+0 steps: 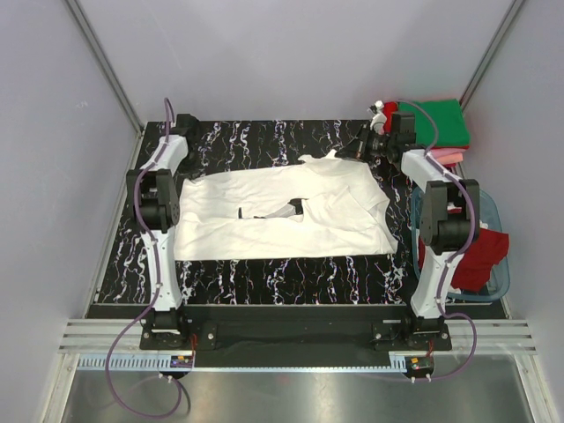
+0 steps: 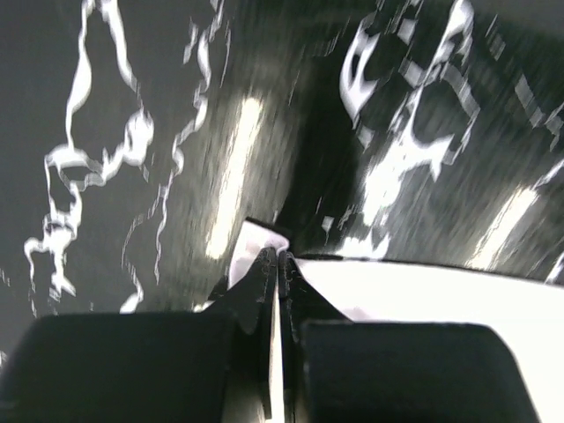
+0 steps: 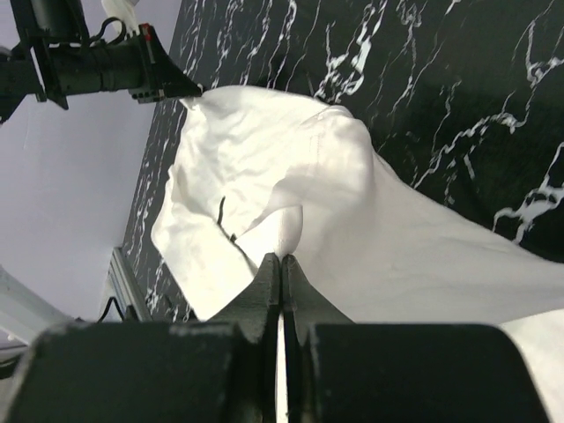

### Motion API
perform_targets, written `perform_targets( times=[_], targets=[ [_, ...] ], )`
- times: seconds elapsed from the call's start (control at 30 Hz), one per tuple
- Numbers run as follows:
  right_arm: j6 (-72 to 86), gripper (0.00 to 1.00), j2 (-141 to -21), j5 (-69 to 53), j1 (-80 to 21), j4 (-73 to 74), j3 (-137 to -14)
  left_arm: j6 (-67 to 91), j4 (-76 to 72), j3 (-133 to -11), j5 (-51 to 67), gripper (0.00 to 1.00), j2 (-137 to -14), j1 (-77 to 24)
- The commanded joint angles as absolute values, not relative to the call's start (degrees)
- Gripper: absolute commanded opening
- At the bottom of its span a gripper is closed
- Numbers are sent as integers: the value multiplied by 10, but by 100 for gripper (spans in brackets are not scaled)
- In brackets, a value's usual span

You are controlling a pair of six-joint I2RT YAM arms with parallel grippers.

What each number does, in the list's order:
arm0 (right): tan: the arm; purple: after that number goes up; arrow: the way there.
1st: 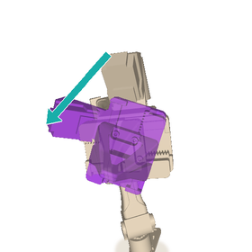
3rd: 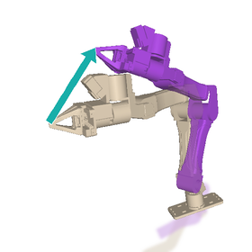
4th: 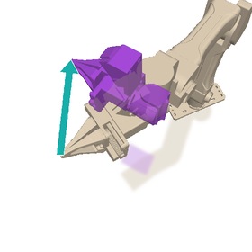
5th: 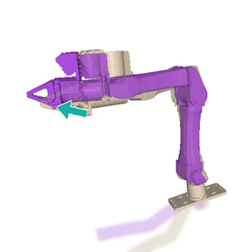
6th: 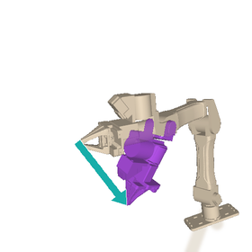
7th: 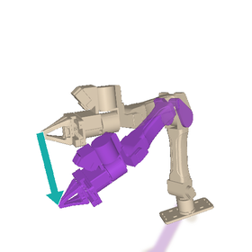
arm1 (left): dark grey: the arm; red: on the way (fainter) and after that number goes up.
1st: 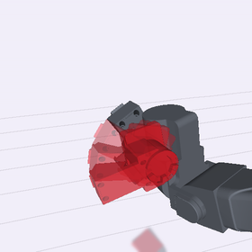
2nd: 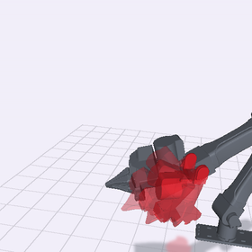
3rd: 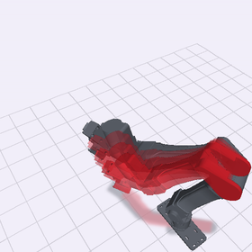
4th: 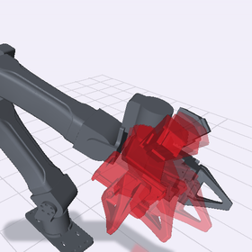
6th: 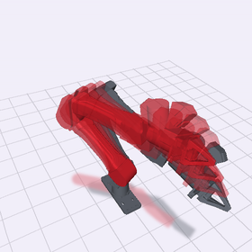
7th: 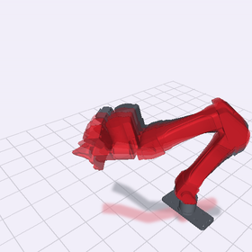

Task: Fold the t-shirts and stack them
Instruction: Fold the tshirt

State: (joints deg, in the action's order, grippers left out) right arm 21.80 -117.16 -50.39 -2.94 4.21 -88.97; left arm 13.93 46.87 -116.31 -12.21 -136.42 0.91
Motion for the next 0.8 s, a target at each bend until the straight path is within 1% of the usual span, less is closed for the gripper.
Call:
perform_targets(
  times=[0.0, 0.13, 0.23, 0.4, 0.6, 0.77],
  targets=[
    [203, 0, -1077, -523, -26, 21, -847, 150, 461, -1128, -117, 0, -1299, 7],
    [187, 0, -1018, -501, -26, 37, -774, 156, 439, -1049, -119, 0, -1239, 6],
    [176, 0, -971, -481, -26, 51, -740, 160, 438, -1024, -123, 0, -1214, 6],
    [172, 0, -894, -461, -26, 52, -647, 163, 425, -965, -133, 0, -1156, 6],
    [180, 0, -824, -442, -27, 53, -579, 163, 425, -918, -140, 0, -1104, 5],
    [189, 0, -780, -425, -27, 61, -551, 163, 419, -874, -142, 0, -1066, 5]
  ],
)
